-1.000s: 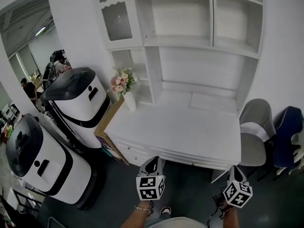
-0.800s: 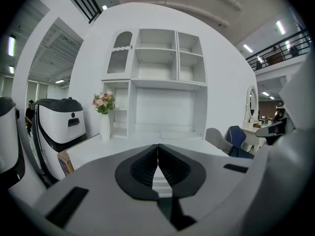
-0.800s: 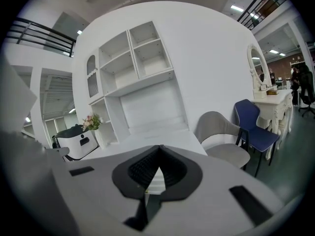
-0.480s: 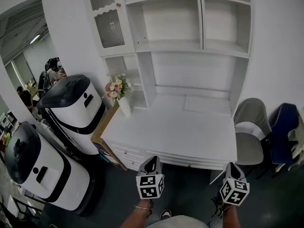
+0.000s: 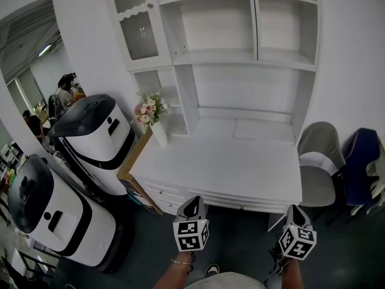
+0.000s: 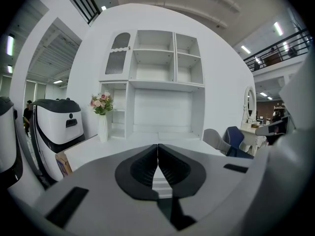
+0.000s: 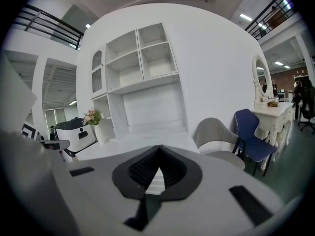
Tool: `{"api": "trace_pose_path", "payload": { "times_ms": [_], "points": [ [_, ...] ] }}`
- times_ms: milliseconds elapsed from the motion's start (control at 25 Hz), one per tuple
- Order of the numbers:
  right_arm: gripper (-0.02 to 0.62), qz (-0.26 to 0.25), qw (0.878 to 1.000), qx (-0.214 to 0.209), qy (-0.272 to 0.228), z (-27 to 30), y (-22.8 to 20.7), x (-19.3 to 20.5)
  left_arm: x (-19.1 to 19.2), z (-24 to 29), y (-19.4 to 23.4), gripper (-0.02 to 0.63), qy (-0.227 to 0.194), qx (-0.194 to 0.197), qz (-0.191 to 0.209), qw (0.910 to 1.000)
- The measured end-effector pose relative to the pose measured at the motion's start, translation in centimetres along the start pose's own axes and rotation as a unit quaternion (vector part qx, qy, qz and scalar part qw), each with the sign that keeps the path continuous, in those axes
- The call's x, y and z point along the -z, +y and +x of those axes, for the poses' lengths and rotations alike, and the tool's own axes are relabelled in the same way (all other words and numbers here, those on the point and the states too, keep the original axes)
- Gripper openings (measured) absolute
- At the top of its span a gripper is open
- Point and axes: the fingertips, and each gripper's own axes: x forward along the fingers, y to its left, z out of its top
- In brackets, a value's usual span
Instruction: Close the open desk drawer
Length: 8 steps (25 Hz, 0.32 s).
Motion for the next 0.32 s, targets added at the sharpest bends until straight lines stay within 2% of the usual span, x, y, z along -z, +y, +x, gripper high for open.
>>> {"api": "trace_pose_path", "payload": {
  "times_ms": [320],
  "points": [
    [0.003,0.0,1.0,-0.003,-0.002,-0.44,0.67,-0.03,0.51,-0.59,0.65,0.02,0.004,-0.002,-0.006,1.0]
  ]
}}
